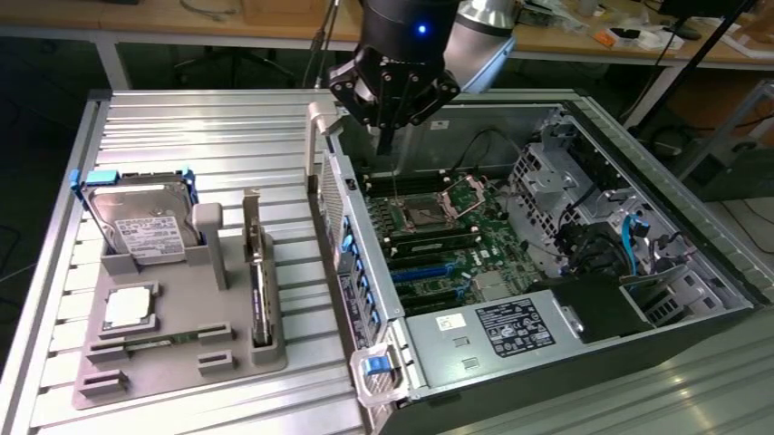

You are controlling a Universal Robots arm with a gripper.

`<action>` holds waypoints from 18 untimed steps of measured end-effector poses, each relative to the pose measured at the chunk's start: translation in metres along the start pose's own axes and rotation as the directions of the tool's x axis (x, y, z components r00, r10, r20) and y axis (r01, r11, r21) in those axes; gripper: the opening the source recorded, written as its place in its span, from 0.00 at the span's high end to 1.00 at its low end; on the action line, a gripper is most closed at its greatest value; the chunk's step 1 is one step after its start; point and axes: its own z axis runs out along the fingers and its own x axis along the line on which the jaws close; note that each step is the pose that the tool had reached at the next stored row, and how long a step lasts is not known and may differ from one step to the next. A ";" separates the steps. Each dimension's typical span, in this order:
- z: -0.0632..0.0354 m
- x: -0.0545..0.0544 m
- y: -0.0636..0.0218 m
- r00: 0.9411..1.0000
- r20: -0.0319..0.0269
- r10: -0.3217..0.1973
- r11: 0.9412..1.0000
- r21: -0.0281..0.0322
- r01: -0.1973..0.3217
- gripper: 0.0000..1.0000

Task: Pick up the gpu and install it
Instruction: 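Reach for the gpu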

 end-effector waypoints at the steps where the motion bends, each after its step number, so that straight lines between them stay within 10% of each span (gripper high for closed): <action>1: 0.0000 0.000 0.0000 1.000 0.000 0.000 1.000 0.000 0.000 0.89; 18: -0.0002 0.010 -0.0007 1.000 0.000 0.000 1.000 0.000 0.000 0.89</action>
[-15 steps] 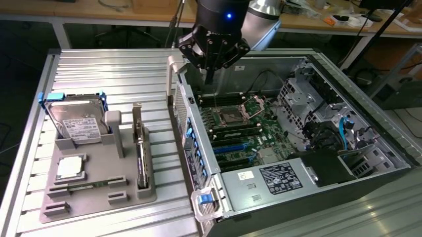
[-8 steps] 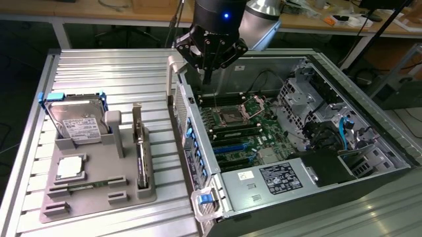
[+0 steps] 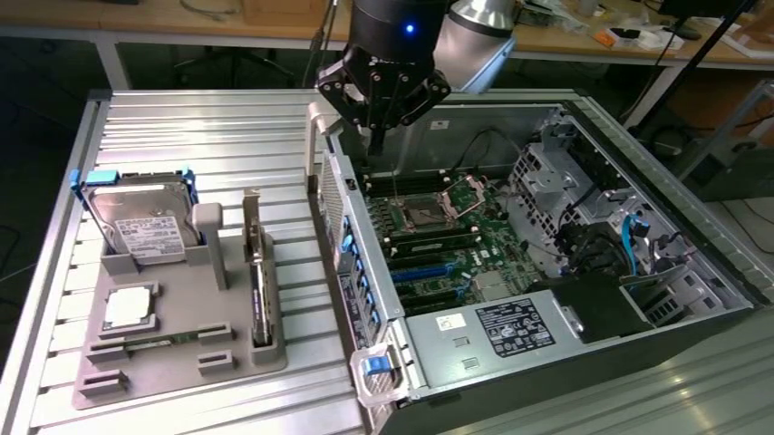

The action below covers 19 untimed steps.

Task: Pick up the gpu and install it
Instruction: 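Reach for the gpu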

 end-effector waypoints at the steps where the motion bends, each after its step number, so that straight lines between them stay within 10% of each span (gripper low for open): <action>1: 0.0000 0.001 -0.0001 1.000 0.000 0.000 1.000 0.000 0.000 0.89; 19: -0.0001 0.011 -0.0008 1.000 0.000 0.000 1.000 0.000 0.000 0.89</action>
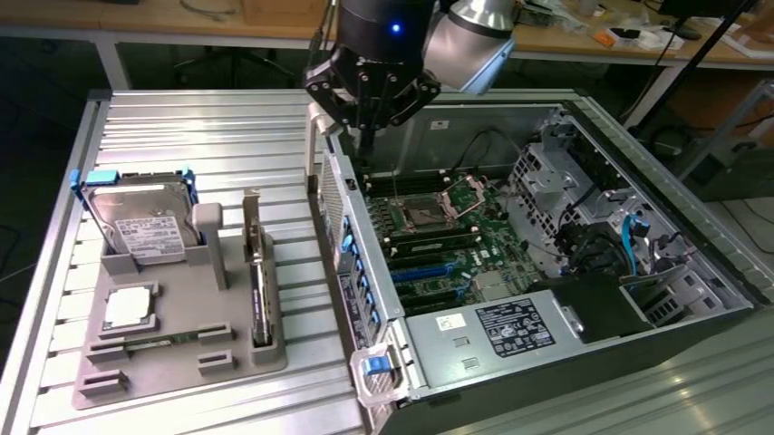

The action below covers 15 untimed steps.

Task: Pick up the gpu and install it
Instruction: 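Reach for the gpu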

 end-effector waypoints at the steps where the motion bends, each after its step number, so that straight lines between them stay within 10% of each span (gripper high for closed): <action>1: 0.0000 0.000 0.0000 1.000 0.000 0.000 1.000 0.000 0.000 0.89; 15: -0.0001 0.006 -0.0004 1.000 0.000 0.000 1.000 0.000 0.000 0.89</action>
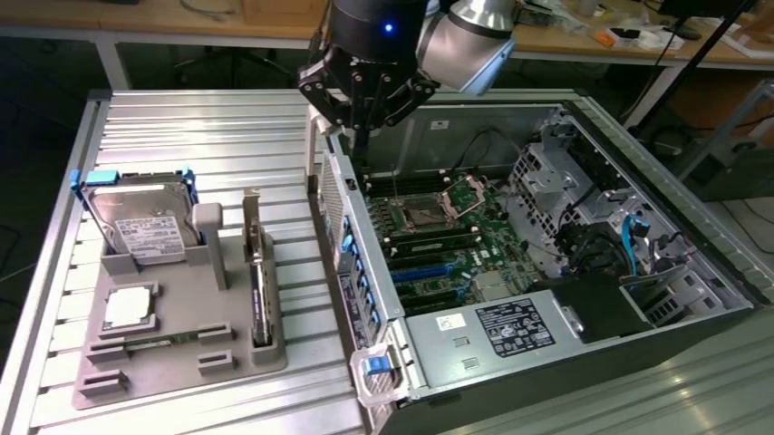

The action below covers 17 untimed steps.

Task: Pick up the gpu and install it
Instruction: 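Reach for the gpu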

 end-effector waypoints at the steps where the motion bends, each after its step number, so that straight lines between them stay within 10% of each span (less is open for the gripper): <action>1: 0.0000 0.000 -0.0001 1.000 0.000 0.000 1.000 0.000 0.000 0.89; 17: 0.0000 0.006 -0.0005 1.000 0.000 0.000 1.000 0.000 0.000 0.89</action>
